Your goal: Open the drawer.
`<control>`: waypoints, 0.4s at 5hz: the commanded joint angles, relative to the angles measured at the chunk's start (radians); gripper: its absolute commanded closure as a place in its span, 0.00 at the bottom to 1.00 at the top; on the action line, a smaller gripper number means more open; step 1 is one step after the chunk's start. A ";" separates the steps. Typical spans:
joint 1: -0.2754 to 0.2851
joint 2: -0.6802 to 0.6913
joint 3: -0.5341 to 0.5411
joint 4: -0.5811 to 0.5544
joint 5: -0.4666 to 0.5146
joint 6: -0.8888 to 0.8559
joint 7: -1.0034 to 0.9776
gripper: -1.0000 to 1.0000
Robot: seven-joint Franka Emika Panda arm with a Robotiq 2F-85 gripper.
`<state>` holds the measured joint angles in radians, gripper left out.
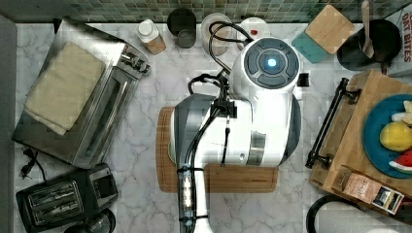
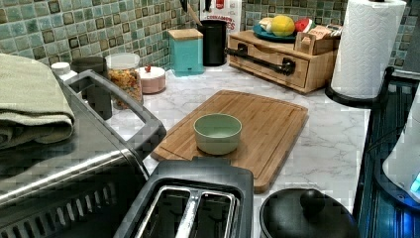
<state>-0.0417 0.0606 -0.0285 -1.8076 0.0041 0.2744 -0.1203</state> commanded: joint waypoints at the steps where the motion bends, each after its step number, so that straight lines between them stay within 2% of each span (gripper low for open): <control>1: -0.002 0.000 0.001 0.001 0.000 0.000 -0.001 0.00; 2: -0.010 0.009 -0.005 0.006 -0.013 -0.023 -0.049 0.00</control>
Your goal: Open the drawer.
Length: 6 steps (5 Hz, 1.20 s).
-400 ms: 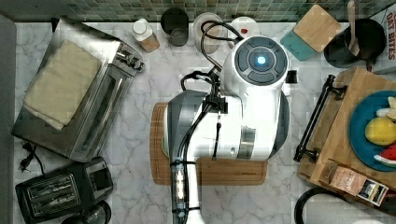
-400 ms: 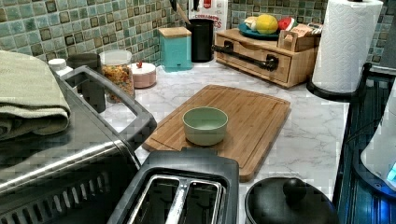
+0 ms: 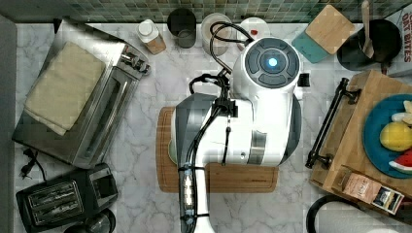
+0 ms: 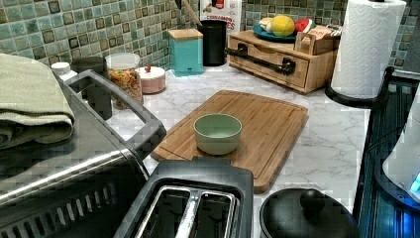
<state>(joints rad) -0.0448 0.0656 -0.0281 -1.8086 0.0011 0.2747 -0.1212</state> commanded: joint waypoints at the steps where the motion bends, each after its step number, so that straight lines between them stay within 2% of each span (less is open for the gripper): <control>1: -0.032 -0.005 -0.026 -0.026 -0.031 -0.009 -0.176 0.00; 2: -0.072 -0.012 -0.055 -0.094 -0.044 0.108 -0.359 0.00; 4: -0.118 0.044 -0.119 -0.070 -0.096 0.145 -0.520 0.00; 6: -0.186 0.096 -0.162 -0.085 -0.054 0.245 -0.613 0.00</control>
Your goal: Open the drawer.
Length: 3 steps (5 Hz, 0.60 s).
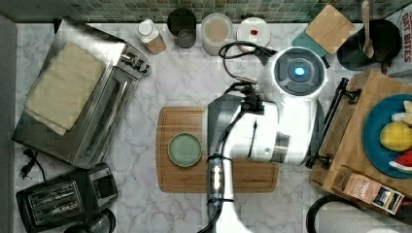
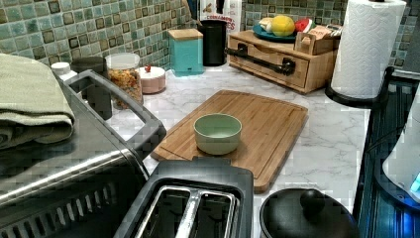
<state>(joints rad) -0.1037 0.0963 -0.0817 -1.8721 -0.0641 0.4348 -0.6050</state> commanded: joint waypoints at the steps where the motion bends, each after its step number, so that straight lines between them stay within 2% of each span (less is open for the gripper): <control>1: -0.167 0.079 -0.099 -0.052 -0.005 0.127 -0.116 0.00; 2: -0.190 0.077 -0.088 -0.084 -0.040 0.175 -0.112 0.00; 3: -0.201 0.138 -0.089 -0.018 -0.050 0.139 -0.159 0.00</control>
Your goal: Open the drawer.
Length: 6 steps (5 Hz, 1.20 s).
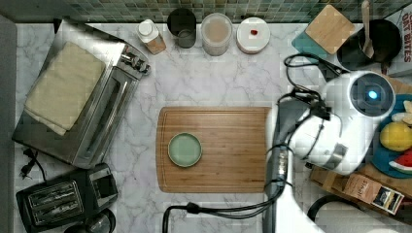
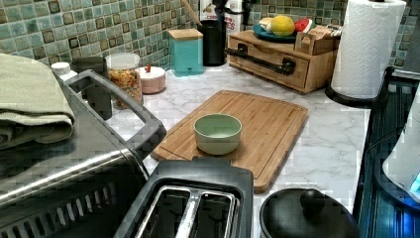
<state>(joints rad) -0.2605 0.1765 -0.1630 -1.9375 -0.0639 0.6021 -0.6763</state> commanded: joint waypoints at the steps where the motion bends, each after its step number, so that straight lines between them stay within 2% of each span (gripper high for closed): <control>1: -0.044 0.096 -0.020 0.075 -0.020 -0.018 -0.124 0.00; 3: -0.031 0.138 -0.021 0.070 -0.042 0.036 -0.095 0.00; 4: -0.014 0.161 -0.033 0.097 -0.124 0.014 -0.065 0.00; 6: -0.054 0.182 -0.022 0.070 -0.091 0.133 -0.123 0.00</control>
<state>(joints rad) -0.2957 0.3857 -0.1975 -1.9512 -0.1709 0.6958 -0.7241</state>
